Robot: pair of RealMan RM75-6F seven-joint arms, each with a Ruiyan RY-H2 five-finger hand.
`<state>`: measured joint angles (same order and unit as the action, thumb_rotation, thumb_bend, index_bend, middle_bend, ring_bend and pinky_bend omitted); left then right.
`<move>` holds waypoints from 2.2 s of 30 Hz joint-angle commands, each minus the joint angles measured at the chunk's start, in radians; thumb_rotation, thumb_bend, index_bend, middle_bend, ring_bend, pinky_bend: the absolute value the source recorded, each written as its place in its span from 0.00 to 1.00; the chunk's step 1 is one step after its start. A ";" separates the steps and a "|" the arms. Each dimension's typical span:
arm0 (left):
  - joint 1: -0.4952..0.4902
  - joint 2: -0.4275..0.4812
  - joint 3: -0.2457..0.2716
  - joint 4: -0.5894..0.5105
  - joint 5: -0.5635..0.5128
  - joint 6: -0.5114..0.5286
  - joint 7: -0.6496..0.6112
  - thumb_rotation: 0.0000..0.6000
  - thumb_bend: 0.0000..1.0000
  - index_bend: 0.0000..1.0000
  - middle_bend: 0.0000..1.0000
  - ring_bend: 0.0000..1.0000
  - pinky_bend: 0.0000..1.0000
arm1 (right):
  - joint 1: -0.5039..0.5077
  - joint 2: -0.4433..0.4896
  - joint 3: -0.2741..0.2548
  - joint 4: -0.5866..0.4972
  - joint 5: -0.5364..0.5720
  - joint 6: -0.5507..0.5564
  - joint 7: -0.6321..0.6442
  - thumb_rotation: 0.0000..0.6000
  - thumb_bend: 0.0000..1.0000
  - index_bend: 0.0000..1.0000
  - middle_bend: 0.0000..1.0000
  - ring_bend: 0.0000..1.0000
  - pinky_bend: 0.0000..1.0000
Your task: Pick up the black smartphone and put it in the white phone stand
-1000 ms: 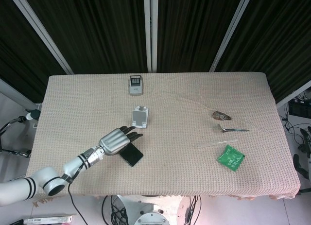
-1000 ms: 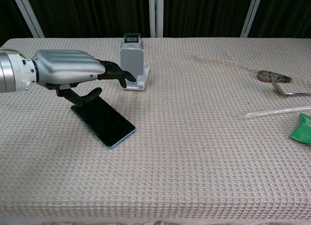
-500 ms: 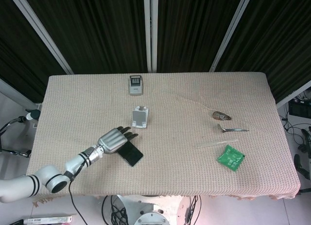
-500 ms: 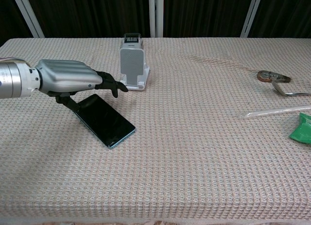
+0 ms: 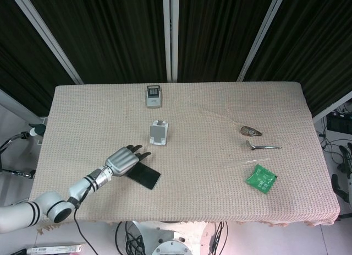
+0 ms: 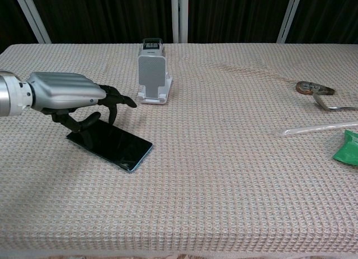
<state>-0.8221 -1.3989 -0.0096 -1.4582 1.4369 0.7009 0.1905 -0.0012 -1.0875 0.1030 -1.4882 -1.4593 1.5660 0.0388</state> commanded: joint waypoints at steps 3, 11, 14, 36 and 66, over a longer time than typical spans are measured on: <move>0.009 0.023 0.016 -0.025 -0.039 -0.016 0.017 1.00 0.77 0.03 0.41 0.05 0.20 | 0.006 -0.005 -0.001 -0.003 -0.005 -0.007 -0.010 1.00 0.42 0.00 0.00 0.00 0.00; 0.025 0.064 0.021 -0.088 -0.071 0.010 0.042 1.00 0.73 0.02 0.51 0.11 0.20 | 0.009 -0.009 -0.002 -0.007 -0.003 -0.012 -0.023 1.00 0.42 0.00 0.00 0.00 0.00; 0.041 0.077 0.025 -0.112 -0.085 0.035 0.056 1.00 0.49 0.02 0.43 0.12 0.20 | 0.008 -0.009 -0.001 -0.006 -0.002 -0.010 -0.022 1.00 0.42 0.00 0.00 0.00 0.00; 0.299 -0.083 0.057 -0.120 -0.091 0.379 0.014 0.71 0.01 0.10 0.04 0.06 0.19 | 0.027 -0.037 0.002 0.019 -0.022 -0.011 -0.027 1.00 0.42 0.00 0.00 0.00 0.00; 0.271 -0.145 -0.002 -0.135 -0.276 0.325 0.257 0.79 0.09 0.25 0.04 0.06 0.19 | 0.023 -0.023 -0.001 0.021 -0.014 -0.015 -0.016 1.00 0.42 0.00 0.00 0.00 0.00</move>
<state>-0.5501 -1.5455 -0.0122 -1.5918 1.1609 1.0268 0.4494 0.0215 -1.1109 0.1025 -1.4667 -1.4738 1.5514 0.0234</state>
